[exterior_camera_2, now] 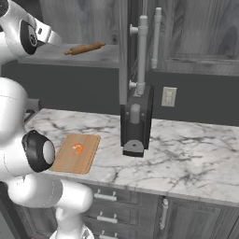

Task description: Open the cabinet, retrieve the rolling pin, and place it next to the meat on the cutting board to prepare for tenderizing.

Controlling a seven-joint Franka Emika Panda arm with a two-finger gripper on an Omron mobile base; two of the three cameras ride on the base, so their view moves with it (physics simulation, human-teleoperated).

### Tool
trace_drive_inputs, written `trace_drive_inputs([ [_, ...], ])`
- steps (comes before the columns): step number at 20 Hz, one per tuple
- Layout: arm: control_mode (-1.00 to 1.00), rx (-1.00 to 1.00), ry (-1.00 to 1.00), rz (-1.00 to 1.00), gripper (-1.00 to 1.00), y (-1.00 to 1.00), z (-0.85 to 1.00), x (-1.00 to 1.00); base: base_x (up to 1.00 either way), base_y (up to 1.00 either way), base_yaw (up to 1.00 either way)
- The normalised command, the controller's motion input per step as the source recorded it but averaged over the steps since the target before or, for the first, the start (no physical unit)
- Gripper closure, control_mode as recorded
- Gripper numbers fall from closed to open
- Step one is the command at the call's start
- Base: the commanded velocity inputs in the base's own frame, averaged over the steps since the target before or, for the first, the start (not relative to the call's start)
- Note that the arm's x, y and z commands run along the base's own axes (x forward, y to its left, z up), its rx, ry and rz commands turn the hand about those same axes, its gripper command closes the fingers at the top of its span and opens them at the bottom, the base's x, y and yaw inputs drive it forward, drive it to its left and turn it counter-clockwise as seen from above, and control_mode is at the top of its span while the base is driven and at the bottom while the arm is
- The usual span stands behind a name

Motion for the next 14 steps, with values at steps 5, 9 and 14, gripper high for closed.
trace_drive_inputs([
  [5, -1.00, -0.06, 0.04, -0.21, -1.00, -0.34, -0.06, 0.32, 0.00, 0.00, 0.00],
  [9, -1.00, -0.03, 0.12, -0.19, -1.00, -0.27, -0.01, 0.50, 0.00, 0.00, 0.00],
  [14, -1.00, 0.00, 0.15, -0.16, -1.00, -0.14, -0.06, 0.45, 0.00, 0.00, 0.00],
])
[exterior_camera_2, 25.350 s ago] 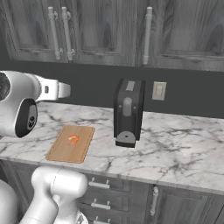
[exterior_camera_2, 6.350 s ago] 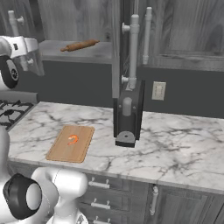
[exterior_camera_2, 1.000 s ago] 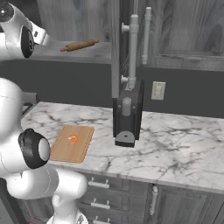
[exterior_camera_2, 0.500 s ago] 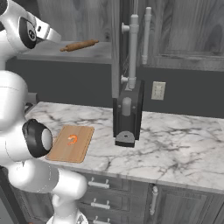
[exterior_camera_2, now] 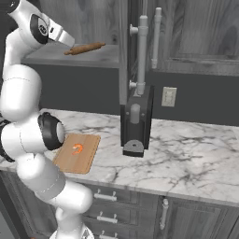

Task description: Open the cabinet, retrieve the rolling pin, and place it next to the meat on the cutting board to prepare for tenderizing.

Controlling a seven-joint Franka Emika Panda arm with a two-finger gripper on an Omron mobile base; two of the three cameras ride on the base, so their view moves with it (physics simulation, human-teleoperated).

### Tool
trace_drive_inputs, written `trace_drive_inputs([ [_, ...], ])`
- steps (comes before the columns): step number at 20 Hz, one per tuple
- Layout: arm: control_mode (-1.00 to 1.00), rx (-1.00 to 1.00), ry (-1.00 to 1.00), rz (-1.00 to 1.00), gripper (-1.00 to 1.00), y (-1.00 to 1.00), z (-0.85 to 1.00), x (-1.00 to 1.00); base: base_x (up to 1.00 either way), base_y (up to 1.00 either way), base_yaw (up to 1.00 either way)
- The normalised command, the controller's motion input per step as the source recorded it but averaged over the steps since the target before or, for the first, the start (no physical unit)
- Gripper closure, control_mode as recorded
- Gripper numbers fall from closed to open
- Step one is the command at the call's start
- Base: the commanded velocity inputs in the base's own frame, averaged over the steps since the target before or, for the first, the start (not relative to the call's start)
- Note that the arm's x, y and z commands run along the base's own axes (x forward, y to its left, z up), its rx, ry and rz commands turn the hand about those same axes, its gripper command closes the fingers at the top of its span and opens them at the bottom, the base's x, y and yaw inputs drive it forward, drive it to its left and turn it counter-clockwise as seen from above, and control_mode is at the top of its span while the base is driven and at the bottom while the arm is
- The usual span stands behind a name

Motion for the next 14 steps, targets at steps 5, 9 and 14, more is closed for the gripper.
trace_drive_inputs([
  [5, -1.00, 0.00, 0.10, -0.13, -1.00, -0.03, -0.06, 0.46, 0.00, 0.00, 0.00],
  [9, -1.00, 0.00, 0.06, -0.10, -1.00, 0.00, -0.12, 0.39, 0.00, 0.00, 0.00],
  [14, -1.00, 0.00, 0.02, -0.08, -1.00, 0.00, -0.16, 0.34, 0.00, 0.00, 0.00],
])
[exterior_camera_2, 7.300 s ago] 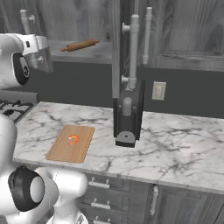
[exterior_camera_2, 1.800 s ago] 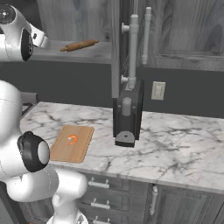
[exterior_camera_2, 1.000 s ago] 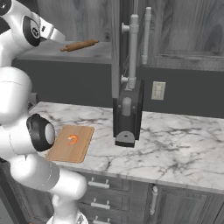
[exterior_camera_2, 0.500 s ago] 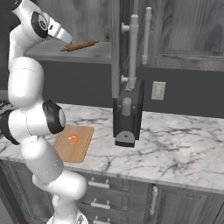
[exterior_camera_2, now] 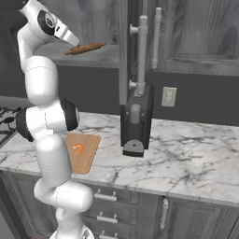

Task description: Open the cabinet, retrieve the rolling pin, and place it next to the meat on the cutting board to prepare for tenderizing.

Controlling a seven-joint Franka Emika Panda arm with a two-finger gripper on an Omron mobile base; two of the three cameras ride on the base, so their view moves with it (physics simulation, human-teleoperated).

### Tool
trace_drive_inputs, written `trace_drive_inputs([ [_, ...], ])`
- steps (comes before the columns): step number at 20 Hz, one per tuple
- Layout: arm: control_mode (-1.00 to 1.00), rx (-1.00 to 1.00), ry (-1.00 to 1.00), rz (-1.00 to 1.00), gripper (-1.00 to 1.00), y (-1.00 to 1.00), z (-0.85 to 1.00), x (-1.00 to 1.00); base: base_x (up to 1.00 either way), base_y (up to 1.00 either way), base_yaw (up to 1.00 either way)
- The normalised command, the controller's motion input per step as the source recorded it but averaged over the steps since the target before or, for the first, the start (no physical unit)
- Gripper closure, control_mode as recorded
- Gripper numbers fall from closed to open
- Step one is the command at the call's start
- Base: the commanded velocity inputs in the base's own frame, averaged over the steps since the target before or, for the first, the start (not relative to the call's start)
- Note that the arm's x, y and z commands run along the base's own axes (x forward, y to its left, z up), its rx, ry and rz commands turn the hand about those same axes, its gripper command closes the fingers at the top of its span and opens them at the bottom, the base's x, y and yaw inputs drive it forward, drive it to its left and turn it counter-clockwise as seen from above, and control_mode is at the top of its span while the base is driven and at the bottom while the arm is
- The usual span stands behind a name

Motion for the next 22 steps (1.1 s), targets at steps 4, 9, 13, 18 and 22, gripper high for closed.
trace_drive_inputs([
  [4, -1.00, 0.00, 0.02, -0.05, -1.00, 0.00, -0.15, 0.38, 0.00, 0.00, 0.00],
  [9, -1.00, 0.00, 0.01, -0.01, -1.00, 0.00, -0.15, 0.34, 0.00, 0.00, 0.00],
  [13, -1.00, 0.00, 0.01, 0.00, -1.00, -0.07, -0.12, 0.25, 0.00, 0.00, 0.00],
  [18, -1.00, 0.01, 0.00, 0.00, -1.00, -0.15, -0.22, 0.21, 0.00, 0.00, 0.00],
  [22, -1.00, 0.04, 0.02, 0.00, -1.00, -0.04, -0.17, 0.25, 0.00, 0.00, 0.00],
])
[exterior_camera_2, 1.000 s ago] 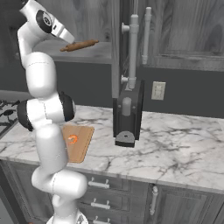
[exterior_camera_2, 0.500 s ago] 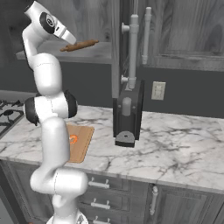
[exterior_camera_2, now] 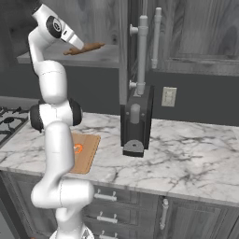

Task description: Open the cabinet, retrieve the rolling pin, and place it next to the meat on the cutting board to prepare for tenderizing.

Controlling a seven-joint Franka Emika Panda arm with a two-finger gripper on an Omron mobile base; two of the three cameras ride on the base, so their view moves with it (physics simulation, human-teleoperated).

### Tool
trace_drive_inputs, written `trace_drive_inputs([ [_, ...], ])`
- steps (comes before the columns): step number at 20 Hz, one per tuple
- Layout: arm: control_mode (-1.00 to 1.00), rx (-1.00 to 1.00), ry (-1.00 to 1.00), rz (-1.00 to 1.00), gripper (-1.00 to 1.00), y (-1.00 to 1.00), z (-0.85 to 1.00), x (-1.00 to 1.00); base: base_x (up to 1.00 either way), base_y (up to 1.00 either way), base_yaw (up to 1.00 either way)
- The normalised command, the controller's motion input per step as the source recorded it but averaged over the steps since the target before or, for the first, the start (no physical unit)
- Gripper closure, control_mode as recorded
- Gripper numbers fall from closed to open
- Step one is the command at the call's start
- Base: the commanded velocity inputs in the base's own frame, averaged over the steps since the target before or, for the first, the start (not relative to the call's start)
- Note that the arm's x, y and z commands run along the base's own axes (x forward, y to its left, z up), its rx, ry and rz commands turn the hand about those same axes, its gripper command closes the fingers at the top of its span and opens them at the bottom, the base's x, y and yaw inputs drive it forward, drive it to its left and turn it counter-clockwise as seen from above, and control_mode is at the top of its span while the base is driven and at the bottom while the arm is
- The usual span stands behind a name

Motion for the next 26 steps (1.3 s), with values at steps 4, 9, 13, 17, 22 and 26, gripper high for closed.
trace_drive_inputs([
  [4, -1.00, 0.06, 0.02, 0.00, -1.00, 0.00, -0.19, 0.22, 0.00, 0.00, 0.00],
  [9, -1.00, 0.05, 0.00, 0.03, 1.00, 0.00, -0.33, 0.16, 0.00, 0.00, 0.00],
  [13, -1.00, 0.09, -0.01, 0.05, 1.00, 0.00, -0.31, 0.01, 0.00, 0.00, 0.00],
  [17, -1.00, 0.07, -0.07, 0.07, 1.00, 0.01, -0.16, -0.33, 0.00, 0.00, 0.00],
  [22, -1.00, 0.01, -0.09, 0.03, 1.00, 0.01, -0.01, -0.59, 0.00, 0.00, 0.00],
  [26, -1.00, 0.00, -0.27, 0.00, 1.00, 0.01, -0.06, -0.89, 0.00, 0.00, 0.00],
])
